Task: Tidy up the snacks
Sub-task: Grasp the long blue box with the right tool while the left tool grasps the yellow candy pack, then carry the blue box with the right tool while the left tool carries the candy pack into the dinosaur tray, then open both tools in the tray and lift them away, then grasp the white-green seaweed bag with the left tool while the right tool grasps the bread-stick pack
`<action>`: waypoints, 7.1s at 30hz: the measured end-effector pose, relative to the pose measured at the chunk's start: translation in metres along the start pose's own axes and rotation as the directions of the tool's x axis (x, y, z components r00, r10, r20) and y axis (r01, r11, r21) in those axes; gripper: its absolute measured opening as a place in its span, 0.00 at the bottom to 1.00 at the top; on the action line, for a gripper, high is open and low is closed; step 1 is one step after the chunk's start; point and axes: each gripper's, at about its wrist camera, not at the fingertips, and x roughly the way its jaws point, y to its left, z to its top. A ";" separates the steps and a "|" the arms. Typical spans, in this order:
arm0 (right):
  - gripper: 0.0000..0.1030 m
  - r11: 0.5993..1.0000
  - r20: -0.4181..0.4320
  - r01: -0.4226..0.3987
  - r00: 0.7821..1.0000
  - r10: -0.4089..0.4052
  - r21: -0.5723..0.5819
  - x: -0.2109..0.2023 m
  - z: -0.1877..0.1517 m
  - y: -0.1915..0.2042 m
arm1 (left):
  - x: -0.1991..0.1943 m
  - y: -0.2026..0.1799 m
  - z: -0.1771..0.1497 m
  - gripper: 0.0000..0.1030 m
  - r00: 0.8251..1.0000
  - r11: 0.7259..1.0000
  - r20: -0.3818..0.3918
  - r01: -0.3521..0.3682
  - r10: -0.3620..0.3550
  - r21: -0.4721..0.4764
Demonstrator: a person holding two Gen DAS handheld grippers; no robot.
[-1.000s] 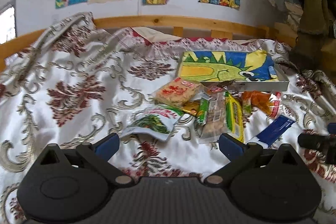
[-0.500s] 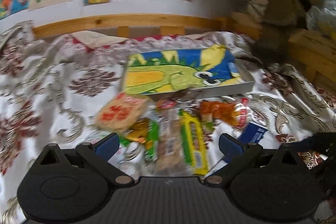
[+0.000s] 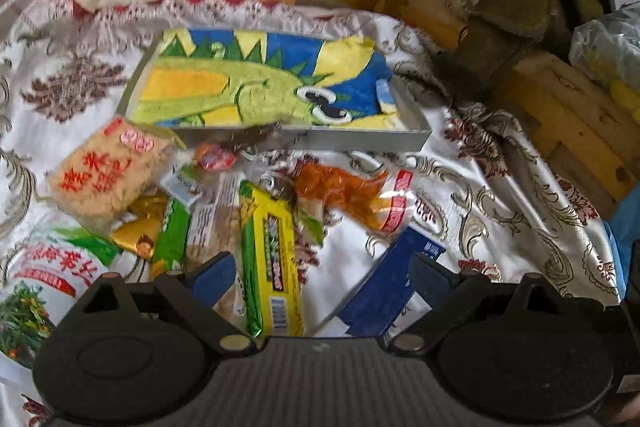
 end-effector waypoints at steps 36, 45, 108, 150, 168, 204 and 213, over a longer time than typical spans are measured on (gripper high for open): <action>0.37 0.868 0.023 -0.176 0.982 0.187 0.465 0.033 0.021 -0.063 | 0.034 0.025 0.015 0.46 0.994 0.989 -0.107 -0.029 0.014 -0.143; 0.45 0.841 0.026 -0.236 0.966 0.256 0.487 0.039 0.019 -0.052 | 0.047 0.027 0.007 0.30 0.991 0.986 -0.131 -0.055 0.034 -0.158; 0.06 0.898 0.441 -0.272 0.892 0.100 0.347 0.067 0.185 -0.134 | 0.138 -0.006 0.168 0.12 0.983 0.967 0.078 -0.146 0.165 -0.210; 0.99 0.993 0.414 0.048 0.906 -0.087 0.105 -0.045 0.182 -0.053 | -0.005 -0.039 0.145 0.99 0.915 0.918 0.207 -0.284 0.346 -0.277; 0.99 0.988 0.656 0.150 0.742 -0.139 0.039 -0.142 0.088 0.034 | -0.128 -0.060 0.052 1.00 0.811 0.921 0.439 -0.362 0.386 -0.142; 0.99 0.989 0.382 0.133 0.919 -0.100 -0.062 -0.074 -0.023 0.073 | -0.124 -0.019 -0.079 1.00 0.797 0.848 0.331 -0.531 0.505 -0.014; 0.99 0.992 0.320 0.119 0.942 -0.101 -0.039 -0.057 -0.024 0.068 | -0.114 -0.009 -0.084 1.00 0.806 0.843 0.278 -0.538 0.523 -0.026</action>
